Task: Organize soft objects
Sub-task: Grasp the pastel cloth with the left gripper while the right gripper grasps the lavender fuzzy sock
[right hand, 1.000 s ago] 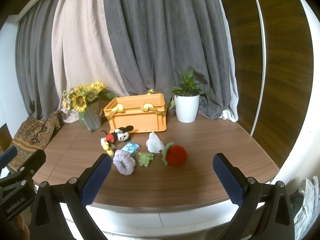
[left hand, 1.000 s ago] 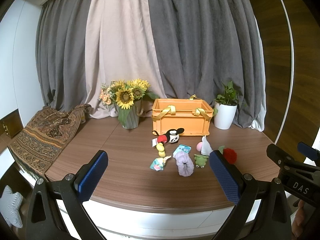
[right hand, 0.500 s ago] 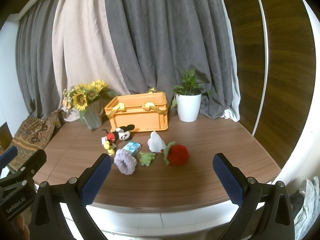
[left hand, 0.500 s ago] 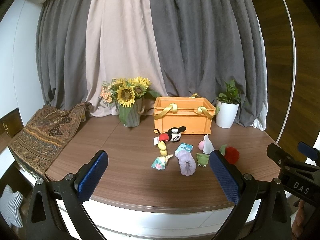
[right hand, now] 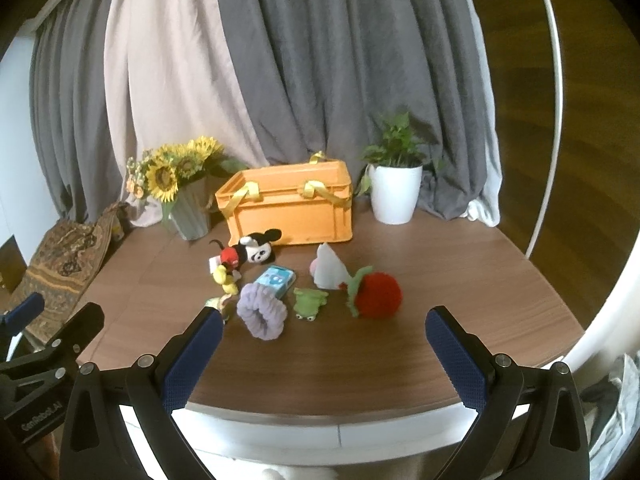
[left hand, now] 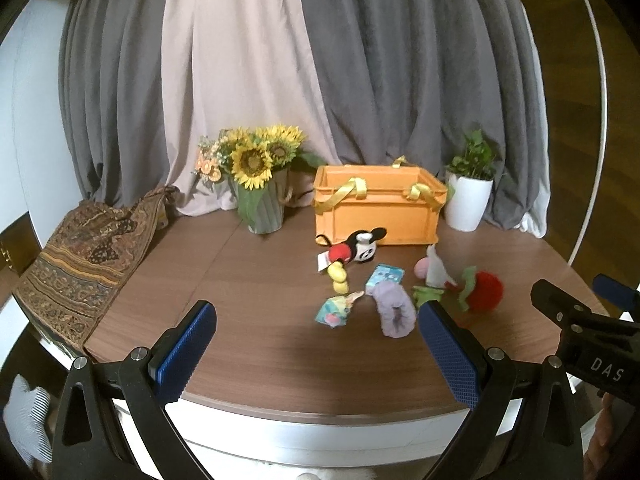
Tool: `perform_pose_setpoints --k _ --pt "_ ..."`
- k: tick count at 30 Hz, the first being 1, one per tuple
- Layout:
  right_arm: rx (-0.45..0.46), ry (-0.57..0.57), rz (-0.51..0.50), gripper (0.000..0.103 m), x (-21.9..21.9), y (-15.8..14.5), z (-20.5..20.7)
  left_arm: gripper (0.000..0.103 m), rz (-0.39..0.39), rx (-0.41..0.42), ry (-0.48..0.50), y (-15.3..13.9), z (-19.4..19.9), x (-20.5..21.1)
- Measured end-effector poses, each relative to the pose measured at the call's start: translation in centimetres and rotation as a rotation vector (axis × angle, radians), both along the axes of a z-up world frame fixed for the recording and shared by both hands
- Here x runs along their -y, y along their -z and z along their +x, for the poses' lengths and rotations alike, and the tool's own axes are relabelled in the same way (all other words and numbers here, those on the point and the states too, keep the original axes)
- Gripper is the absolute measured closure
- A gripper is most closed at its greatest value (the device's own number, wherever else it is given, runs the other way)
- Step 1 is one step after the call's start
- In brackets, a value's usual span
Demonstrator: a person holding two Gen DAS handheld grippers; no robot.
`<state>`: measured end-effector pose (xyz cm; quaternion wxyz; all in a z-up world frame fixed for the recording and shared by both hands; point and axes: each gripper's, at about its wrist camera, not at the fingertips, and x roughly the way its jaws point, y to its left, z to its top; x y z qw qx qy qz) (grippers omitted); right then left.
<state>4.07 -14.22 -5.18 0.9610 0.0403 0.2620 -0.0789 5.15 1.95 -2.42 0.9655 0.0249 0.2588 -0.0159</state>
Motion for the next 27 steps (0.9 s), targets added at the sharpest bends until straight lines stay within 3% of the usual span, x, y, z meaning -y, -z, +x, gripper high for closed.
perform_pose_setpoints --k 8,14,27 --pt "-0.058 -0.014 0.042 0.000 -0.9 1.9 4.3 0.001 0.010 -0.051 0.041 2.0 4.5 -0.9" --pt "-0.102 -0.026 0.076 0.001 -2.1 3.5 7.6 0.009 0.020 -0.108 0.093 4.1 8.3 -1.6" --pt "-0.246 -0.058 0.116 0.016 -4.6 8.2 14.7 0.025 0.014 -0.226 0.252 10.1 15.0 -2.2"
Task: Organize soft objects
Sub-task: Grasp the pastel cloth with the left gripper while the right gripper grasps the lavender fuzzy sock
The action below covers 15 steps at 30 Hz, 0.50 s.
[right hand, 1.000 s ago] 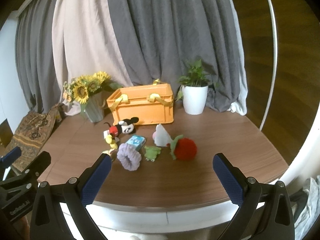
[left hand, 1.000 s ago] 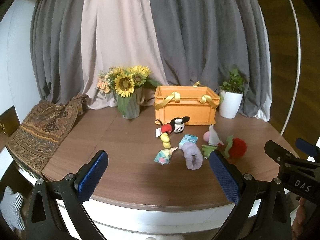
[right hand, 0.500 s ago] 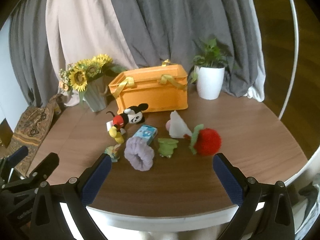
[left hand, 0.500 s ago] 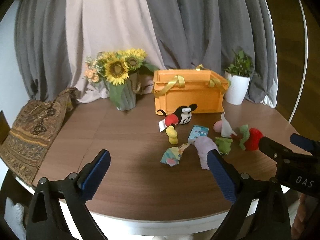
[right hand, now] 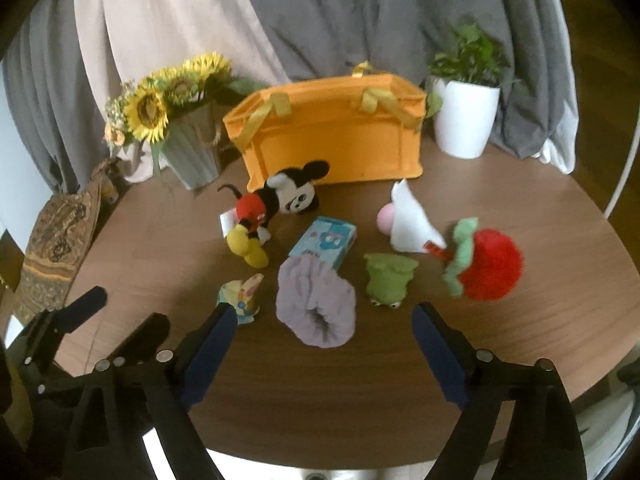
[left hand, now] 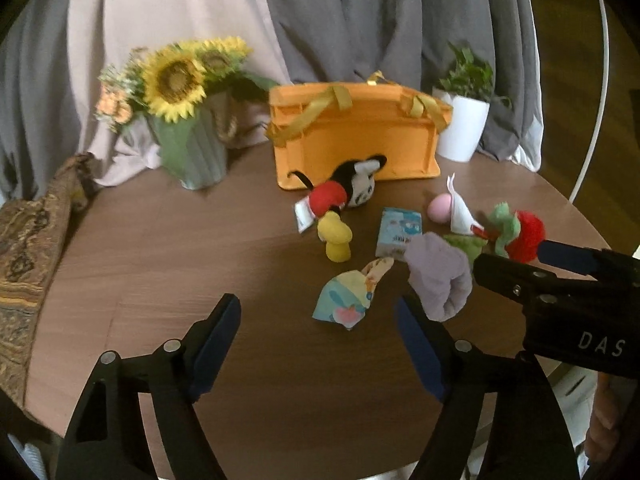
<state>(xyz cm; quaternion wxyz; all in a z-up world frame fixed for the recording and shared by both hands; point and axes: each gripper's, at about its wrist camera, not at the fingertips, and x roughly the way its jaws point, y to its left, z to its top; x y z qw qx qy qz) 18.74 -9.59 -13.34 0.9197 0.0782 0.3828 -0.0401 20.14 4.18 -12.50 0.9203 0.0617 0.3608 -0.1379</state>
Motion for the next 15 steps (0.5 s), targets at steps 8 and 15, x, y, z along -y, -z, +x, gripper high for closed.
perform_pose_setpoints --k 8,15 --pt "-0.074 0.011 0.031 0.028 -0.2 2.4 2.6 0.029 -0.004 -0.055 0.097 2.6 2.3 0.7" --pt "-0.117 0.019 0.038 0.036 -0.5 3.8 4.1 0.035 0.006 -0.093 0.154 4.2 4.5 1.4"
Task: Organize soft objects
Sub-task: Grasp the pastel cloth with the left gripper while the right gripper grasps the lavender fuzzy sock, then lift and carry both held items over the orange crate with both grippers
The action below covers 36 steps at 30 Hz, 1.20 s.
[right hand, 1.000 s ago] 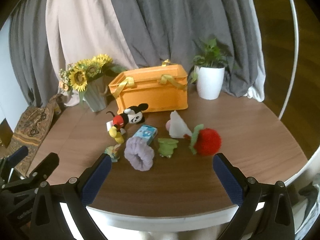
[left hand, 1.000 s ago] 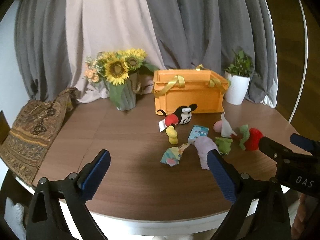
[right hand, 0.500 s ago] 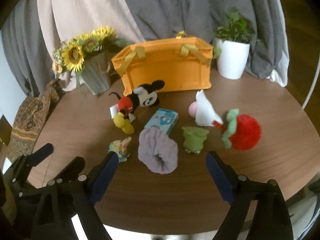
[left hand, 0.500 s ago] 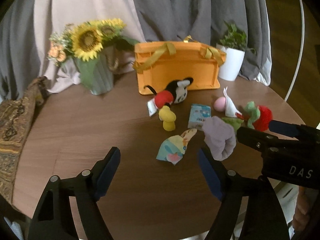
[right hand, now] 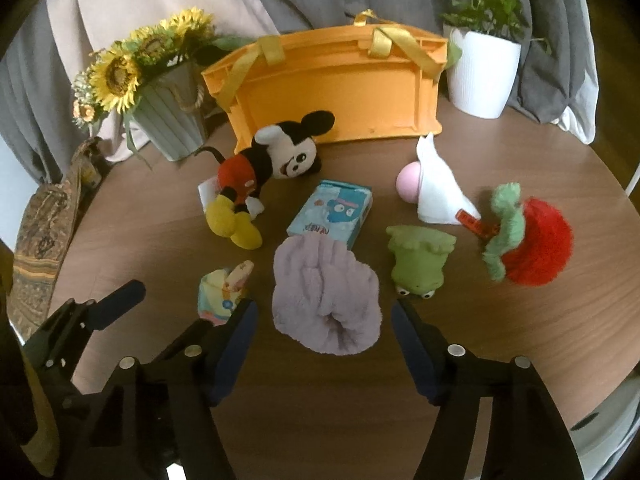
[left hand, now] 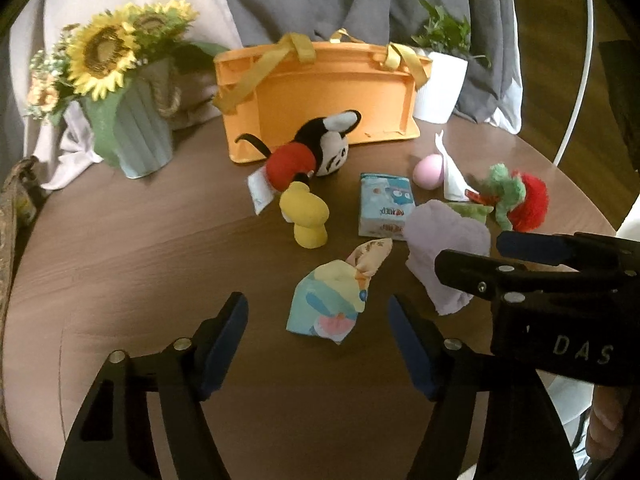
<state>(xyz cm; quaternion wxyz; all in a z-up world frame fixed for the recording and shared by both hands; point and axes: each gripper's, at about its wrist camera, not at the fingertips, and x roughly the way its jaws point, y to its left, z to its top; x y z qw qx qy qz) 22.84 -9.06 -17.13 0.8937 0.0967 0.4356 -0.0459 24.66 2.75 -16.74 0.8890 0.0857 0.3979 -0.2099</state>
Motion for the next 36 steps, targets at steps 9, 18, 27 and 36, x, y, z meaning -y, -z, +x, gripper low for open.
perform_pose_setpoints --k 9,18,27,36 --pt "-0.053 0.006 -0.003 0.057 -0.2 1.2 1.5 0.056 -0.026 -0.053 0.053 1.5 2.5 0.8" --pt "-0.060 0.038 -0.014 0.073 0.0 1.0 1.7 0.065 -0.052 -0.057 0.097 1.9 3.0 1.1" --pt "-0.047 0.021 0.006 0.075 0.8 0.6 1.3 0.066 -0.068 -0.052 0.026 0.2 2.6 1.0" --pt "-0.010 -0.107 0.046 0.075 2.3 -1.2 1.7 0.066 -0.098 -0.021 -0.120 -3.0 1.3 1.5"
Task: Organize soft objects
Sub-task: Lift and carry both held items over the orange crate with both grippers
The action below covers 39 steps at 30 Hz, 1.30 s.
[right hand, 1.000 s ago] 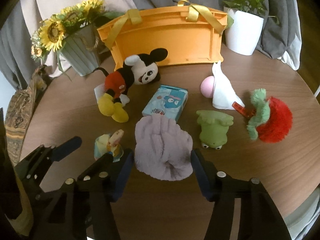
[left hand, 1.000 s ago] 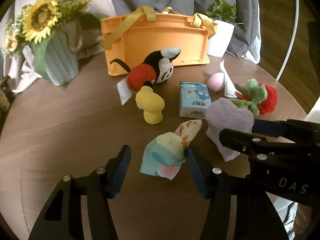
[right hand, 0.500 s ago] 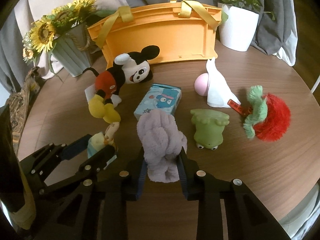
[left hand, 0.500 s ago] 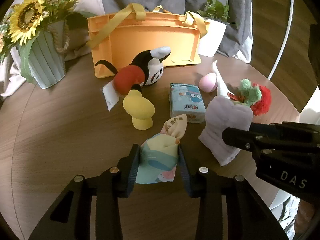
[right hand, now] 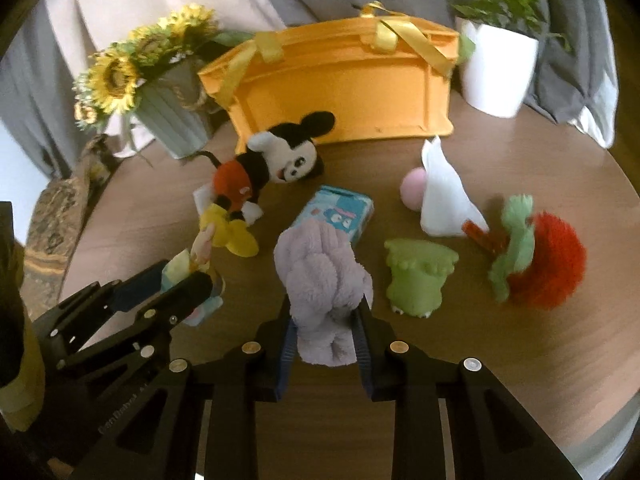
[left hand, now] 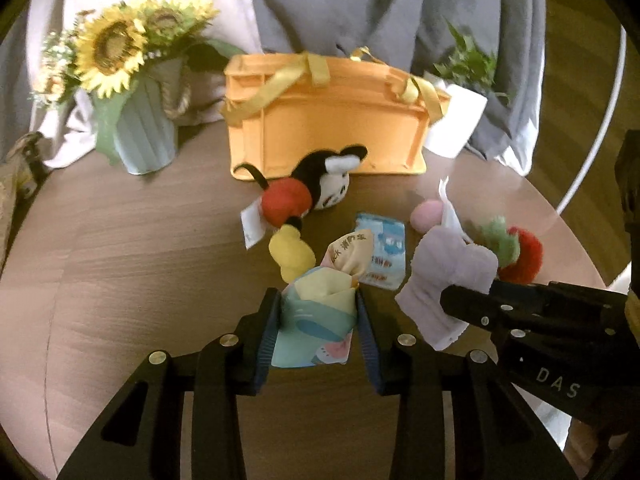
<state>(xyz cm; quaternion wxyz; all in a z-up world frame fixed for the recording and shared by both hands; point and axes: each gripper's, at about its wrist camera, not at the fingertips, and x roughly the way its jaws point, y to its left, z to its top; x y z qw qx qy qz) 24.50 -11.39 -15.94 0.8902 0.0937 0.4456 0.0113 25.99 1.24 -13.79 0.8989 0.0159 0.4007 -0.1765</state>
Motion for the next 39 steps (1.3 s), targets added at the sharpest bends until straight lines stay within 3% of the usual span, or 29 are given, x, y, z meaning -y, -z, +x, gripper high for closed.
perform_pose_setpoints --k 17,39 --pt "0.196 -0.086 -0.008 0.075 4.5 -6.7 0.9 0.066 -0.058 0.192 -0.106 -7.6 0.1 3.5" --pt "0.441 -0.070 -0.047 0.075 7.6 -13.2 5.4 0.066 -0.081 0.383 -0.151 -13.3 5.3 6.1"
